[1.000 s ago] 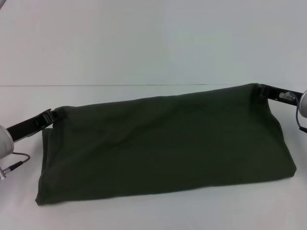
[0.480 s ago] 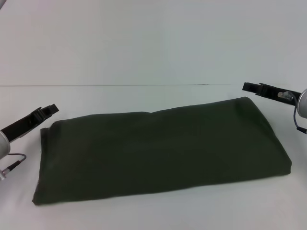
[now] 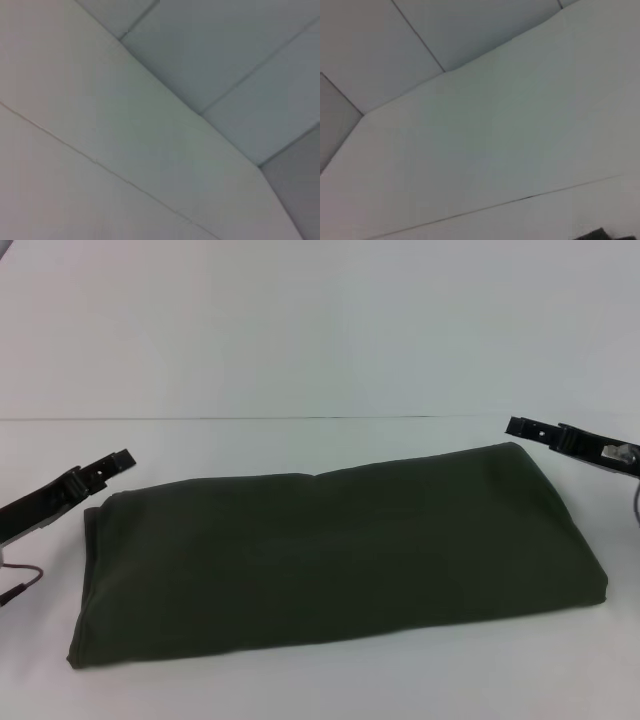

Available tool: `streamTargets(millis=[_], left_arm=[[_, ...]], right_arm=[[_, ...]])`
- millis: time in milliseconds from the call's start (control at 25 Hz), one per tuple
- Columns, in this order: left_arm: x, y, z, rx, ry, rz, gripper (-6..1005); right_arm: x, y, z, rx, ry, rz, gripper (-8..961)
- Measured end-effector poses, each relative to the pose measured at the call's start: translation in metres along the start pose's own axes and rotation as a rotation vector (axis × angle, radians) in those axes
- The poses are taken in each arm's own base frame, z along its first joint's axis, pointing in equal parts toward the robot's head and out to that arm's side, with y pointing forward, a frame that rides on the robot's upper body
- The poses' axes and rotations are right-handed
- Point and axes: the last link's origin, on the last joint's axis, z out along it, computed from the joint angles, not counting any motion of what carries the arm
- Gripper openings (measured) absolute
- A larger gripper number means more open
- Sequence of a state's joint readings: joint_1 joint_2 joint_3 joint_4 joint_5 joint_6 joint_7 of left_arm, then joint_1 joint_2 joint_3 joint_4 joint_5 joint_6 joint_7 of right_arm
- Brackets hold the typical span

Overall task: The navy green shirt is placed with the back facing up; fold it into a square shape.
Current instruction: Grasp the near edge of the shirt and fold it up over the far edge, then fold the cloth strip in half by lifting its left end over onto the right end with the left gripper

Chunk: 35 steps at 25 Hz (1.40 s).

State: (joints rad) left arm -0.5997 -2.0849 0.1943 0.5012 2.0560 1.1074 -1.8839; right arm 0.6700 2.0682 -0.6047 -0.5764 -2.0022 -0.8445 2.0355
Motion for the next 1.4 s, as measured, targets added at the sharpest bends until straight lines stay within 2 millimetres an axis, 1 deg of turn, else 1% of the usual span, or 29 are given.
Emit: streamTargets(millis=[120,200,280,360,440,520,640,1000,1400], left_arm=[[0.001,0.002,-0.019,-0.086,-0.091,0.009,629],[0.004,-0.001,-0.032,-0.102,-0.176,-0.030,725],[0.008,-0.006,-0.045,-0.086,-0.264,-0.087,732],[0.009,-0.010,-0.057,-0.065,-0.329,-0.100,738],[0.008,-0.011,-0.066,-0.057,-0.392,-0.065,745],[0.005,-0.010,-0.072,-0.045,-0.472,-0.031,745],[0.003,-0.014,-0.076,0.010,-0.561,-0.001,744],[0.002,-0.025,-0.079,0.083,-0.560,0.014,742],[-0.006,-0.023,-0.075,0.084,-0.604,0.031,740]], right_arm=[[0.000,-0.003,-0.016,-0.079,0.039,0.008,931],[0.002,-0.004,-0.027,-0.131,0.082,0.010,930],[0.005,-0.007,-0.039,-0.175,0.134,0.018,929],[0.008,-0.010,-0.048,-0.201,0.168,0.026,929],[0.012,-0.013,-0.056,-0.220,0.194,0.034,928],[0.016,-0.014,-0.061,-0.231,0.208,0.039,928],[0.019,-0.015,-0.062,-0.231,0.222,0.037,928],[0.023,-0.013,-0.058,-0.221,0.257,0.005,927],[0.023,-0.013,-0.058,-0.215,0.255,0.004,928]])
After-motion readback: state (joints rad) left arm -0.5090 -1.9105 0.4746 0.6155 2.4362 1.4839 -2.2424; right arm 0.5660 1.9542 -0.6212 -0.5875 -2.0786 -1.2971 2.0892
